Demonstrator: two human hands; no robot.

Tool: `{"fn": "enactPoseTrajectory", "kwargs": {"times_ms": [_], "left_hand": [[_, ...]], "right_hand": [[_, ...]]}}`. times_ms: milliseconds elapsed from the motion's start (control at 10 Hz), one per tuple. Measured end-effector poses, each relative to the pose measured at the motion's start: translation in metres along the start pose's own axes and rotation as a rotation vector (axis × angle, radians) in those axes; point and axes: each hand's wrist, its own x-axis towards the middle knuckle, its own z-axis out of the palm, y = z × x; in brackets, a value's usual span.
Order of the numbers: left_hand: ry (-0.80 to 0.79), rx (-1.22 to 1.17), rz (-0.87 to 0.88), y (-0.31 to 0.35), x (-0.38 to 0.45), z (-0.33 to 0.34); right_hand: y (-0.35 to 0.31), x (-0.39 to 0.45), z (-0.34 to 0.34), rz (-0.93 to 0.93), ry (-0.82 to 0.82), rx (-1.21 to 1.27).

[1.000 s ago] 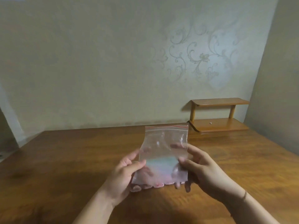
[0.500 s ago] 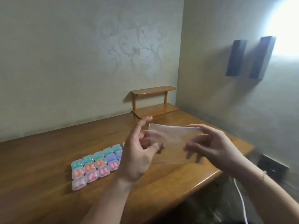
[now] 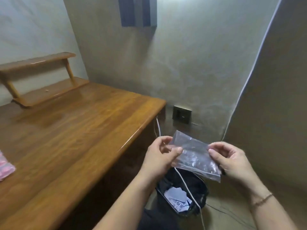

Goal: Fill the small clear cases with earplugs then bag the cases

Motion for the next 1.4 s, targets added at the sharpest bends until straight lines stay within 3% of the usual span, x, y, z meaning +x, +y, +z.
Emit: {"fn": "enactPoseTrajectory", "kwargs": {"times_ms": [100,200,400,500,700,900,1000,1100,1200,1400], "left_hand": [[-0.028,-0.203,-0.312,-0.052,0.036,0.05],[0.042,-0.31,-0.531,-0.105,0.069,0.091],[0.051,-0.213,-0.865,-0.197,0.094,0.144],[0.168,-0.256,-0.961,-0.227,0.095,0.163],[0.206,-0.05,-0.996,-0.28,0.095,0.184],[0.19,0.306,-0.826,-0.28,0.088,0.191],[-0.106,0.436,-0.74,-0.287,0.082,0.197],[-0.299,0.453,-0.73,-0.296,0.083,0.201],[-0.33,0.422,-0.771,-0.298,0.092,0.199],[-0.281,0.317,-0.826,-0.305,0.091,0.196]], "right_hand": [[0.083,0.019,-0.02,0.155,0.235,0.019],[0.155,0.03,-0.034,0.351,0.405,0.067],[0.255,0.042,-0.034,0.623,0.574,0.056],[0.281,0.046,-0.036,0.759,0.637,0.115],[0.323,0.049,-0.038,0.921,0.635,0.207],[0.34,0.057,-0.035,0.808,0.711,-0.057],[0.339,0.059,-0.032,0.758,0.59,-0.207],[0.35,0.057,-0.032,0.714,0.42,-0.16],[0.354,0.053,-0.036,0.7,0.327,-0.087],[0.348,0.051,-0.049,0.66,0.413,-0.105]]}}
